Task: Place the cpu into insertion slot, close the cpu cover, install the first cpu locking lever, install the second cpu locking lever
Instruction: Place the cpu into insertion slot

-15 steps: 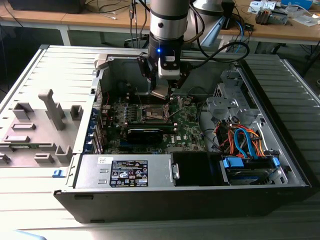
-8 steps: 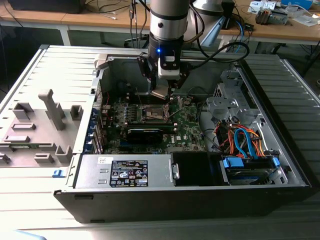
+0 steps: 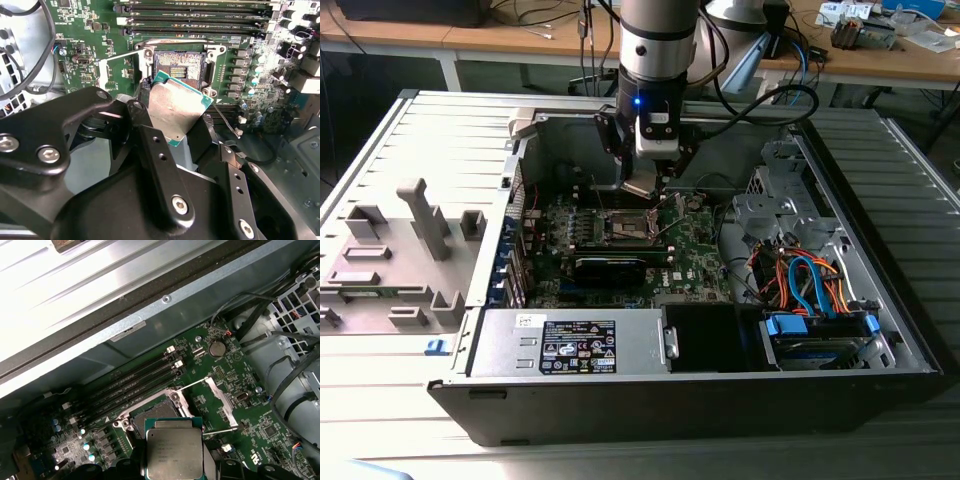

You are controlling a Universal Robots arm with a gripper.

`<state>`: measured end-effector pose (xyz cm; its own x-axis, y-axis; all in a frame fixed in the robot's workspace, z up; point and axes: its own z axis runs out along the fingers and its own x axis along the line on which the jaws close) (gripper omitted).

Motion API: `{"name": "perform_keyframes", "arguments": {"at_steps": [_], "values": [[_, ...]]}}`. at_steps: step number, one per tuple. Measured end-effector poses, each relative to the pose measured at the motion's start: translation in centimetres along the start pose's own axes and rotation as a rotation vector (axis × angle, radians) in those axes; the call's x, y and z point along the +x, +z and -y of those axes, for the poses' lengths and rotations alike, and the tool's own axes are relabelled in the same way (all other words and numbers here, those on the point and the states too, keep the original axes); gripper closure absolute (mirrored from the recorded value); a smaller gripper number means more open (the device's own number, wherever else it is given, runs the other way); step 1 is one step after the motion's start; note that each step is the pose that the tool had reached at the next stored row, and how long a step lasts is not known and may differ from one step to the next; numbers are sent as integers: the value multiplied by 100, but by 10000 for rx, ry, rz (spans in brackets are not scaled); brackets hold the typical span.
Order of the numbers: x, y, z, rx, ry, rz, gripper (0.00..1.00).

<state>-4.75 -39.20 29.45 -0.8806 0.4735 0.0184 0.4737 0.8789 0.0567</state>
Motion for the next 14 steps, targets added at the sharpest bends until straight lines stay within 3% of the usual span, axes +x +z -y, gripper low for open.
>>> {"name": "perform_keyframes", "arguments": {"at_steps": [14], "values": [[0, 6, 0, -4, 204, 11, 45]]}}
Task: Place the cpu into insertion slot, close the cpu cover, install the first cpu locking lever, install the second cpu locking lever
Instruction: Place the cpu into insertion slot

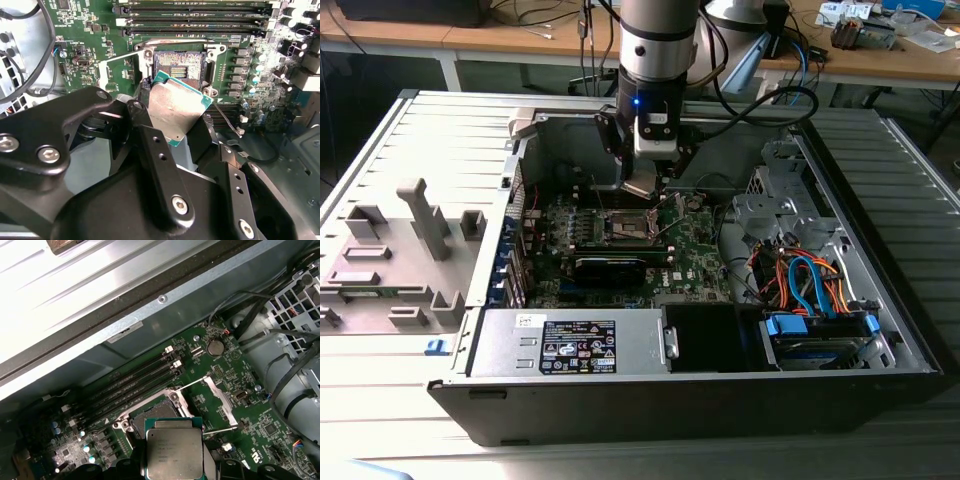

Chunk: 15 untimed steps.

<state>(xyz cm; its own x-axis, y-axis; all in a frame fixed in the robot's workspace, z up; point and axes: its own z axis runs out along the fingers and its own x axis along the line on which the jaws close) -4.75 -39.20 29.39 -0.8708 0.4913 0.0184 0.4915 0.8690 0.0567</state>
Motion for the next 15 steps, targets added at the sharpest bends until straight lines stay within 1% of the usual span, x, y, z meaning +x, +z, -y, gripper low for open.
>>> {"name": "perform_keyframes", "arguments": {"at_steps": [15], "values": [[0, 6, 0, -3, 174, 10, 45]]}}
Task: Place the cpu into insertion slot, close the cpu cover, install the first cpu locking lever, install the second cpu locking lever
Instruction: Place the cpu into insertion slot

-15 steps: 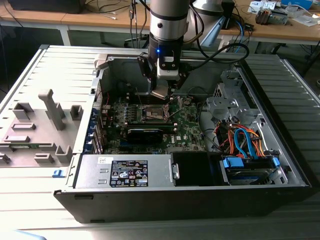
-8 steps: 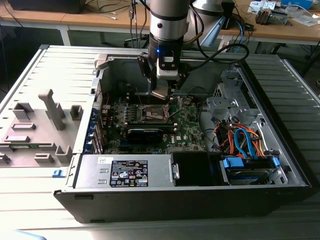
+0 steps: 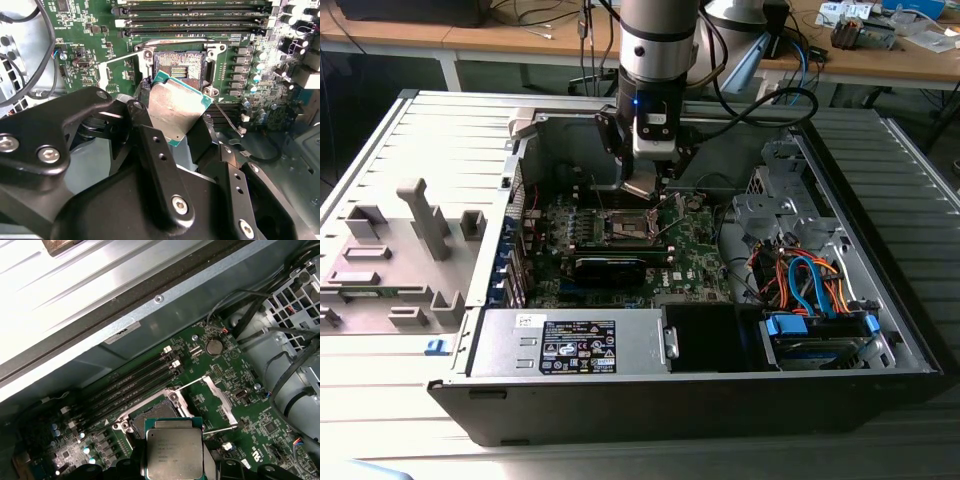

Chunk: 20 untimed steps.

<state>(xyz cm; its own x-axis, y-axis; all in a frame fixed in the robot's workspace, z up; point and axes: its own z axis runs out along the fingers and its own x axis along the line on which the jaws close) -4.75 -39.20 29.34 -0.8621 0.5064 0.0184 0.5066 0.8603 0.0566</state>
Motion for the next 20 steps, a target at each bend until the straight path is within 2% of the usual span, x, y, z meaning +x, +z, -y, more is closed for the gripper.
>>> {"name": "perform_keyframes", "arguments": {"at_steps": [20], "values": [[0, 6, 0, -4, 186, 10, 45]]}}
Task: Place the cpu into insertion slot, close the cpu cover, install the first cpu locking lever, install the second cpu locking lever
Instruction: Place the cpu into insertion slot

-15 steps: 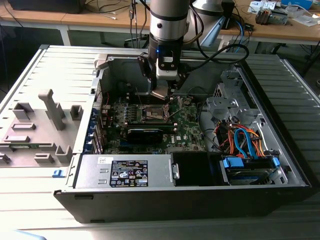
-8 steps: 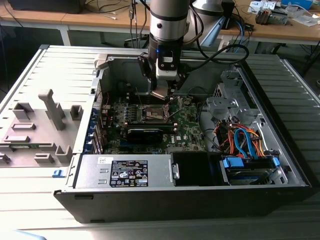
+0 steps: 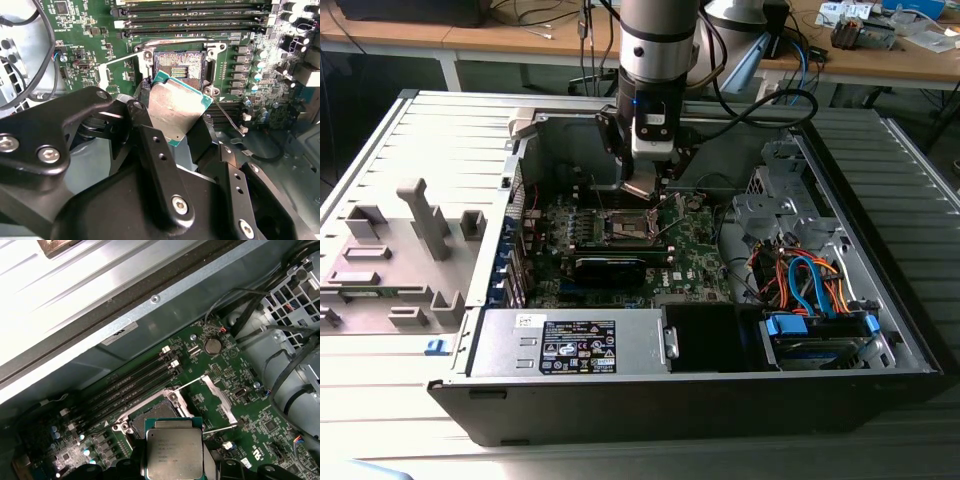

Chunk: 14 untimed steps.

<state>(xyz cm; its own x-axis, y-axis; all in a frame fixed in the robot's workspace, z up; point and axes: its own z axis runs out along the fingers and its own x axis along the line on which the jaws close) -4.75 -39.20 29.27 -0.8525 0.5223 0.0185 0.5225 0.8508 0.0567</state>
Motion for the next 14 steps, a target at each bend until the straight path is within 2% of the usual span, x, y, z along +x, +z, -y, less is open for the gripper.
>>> {"name": "perform_keyframes", "arguments": {"at_steps": [14], "values": [[0, 5, 0, -2, 162, 9, 45]]}}
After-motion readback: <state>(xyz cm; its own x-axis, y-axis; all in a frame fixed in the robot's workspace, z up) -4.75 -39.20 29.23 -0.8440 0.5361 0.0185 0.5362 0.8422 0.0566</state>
